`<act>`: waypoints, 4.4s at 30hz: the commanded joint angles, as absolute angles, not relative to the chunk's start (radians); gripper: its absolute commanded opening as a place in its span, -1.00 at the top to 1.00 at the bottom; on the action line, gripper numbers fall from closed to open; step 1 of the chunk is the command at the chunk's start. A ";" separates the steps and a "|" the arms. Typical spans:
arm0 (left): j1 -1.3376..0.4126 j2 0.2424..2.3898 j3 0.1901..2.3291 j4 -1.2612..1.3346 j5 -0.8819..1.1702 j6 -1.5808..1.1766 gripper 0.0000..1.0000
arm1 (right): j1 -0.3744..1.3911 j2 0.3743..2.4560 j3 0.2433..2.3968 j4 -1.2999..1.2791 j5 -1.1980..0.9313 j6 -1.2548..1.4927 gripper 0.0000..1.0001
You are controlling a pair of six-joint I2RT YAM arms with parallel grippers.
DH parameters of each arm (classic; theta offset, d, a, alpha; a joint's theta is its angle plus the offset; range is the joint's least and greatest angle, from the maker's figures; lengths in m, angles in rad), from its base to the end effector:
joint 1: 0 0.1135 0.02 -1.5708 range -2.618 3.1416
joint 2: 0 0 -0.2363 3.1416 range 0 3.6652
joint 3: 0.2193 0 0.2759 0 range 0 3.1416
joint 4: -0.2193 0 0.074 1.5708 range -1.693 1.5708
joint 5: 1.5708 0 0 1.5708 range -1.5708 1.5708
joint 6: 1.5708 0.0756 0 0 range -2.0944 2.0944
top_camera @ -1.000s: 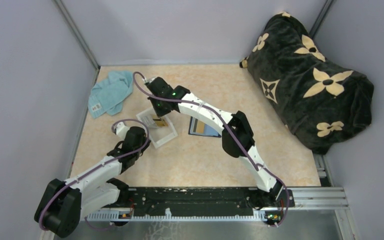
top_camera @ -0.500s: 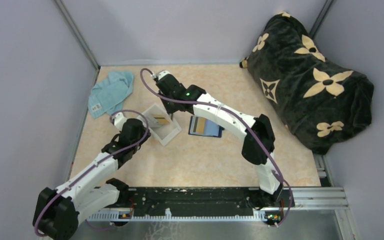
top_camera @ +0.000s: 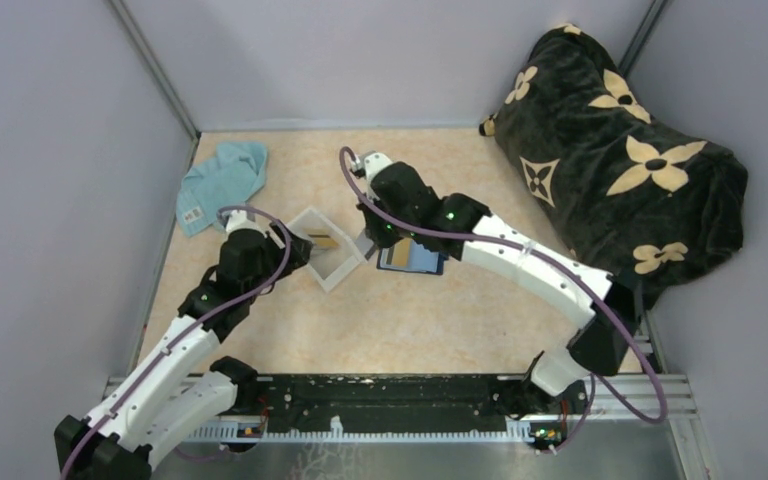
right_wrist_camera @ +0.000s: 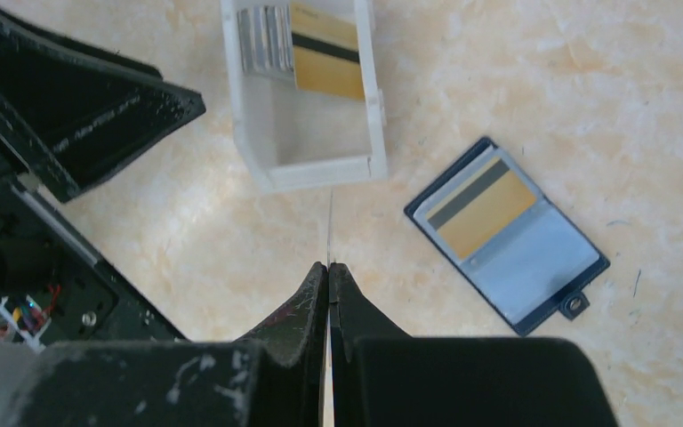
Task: Put the credit cards into the card holder
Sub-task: Pick up the credit card from the storage box, then insert the credit card into the card holder.
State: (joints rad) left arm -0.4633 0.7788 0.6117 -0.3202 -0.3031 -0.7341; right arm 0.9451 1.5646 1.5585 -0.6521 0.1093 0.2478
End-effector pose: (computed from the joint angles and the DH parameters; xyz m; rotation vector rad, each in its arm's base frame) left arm 0.2395 -0.0944 0.2254 -0.4642 2.0095 -0.4375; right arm 0.2446 0.3244 0.3169 -0.7203 2.1604 0.5246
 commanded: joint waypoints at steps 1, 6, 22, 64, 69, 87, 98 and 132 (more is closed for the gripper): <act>-0.467 0.800 0.667 -0.286 -0.064 -0.710 -0.55 | 0.941 1.396 1.408 -0.558 0.045 0.257 1.00; -0.472 0.918 0.782 -0.356 0.167 -0.882 -0.56 | 0.951 1.200 1.192 -0.434 0.112 0.221 1.00; -0.611 1.095 0.970 -0.408 0.333 -1.250 -0.59 | 1.222 1.017 0.969 -0.250 0.573 0.000 1.00; -0.650 1.150 0.914 -0.262 0.566 -1.413 1.00 | 1.588 1.157 0.881 0.037 1.028 -0.373 1.00; -0.649 1.116 0.827 -0.145 0.545 -1.397 1.00 | 1.591 1.155 0.922 -0.060 1.039 -0.215 0.50; -0.646 1.423 0.726 0.308 0.365 -1.045 1.00 | 1.368 0.922 0.862 -0.349 1.071 0.563 0.04; -0.578 1.746 0.872 0.538 0.567 -0.810 1.00 | 0.903 0.985 0.772 -0.219 0.591 0.667 0.23; -0.476 2.044 0.922 0.730 0.657 -0.792 1.00 | 0.659 1.519 0.880 -0.034 0.339 0.728 1.00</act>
State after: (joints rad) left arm -0.4873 2.0232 0.8879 0.7177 0.6708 -0.7940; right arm 0.6777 1.4960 0.8333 -0.0811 0.3630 0.7193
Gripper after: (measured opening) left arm 0.008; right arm 0.005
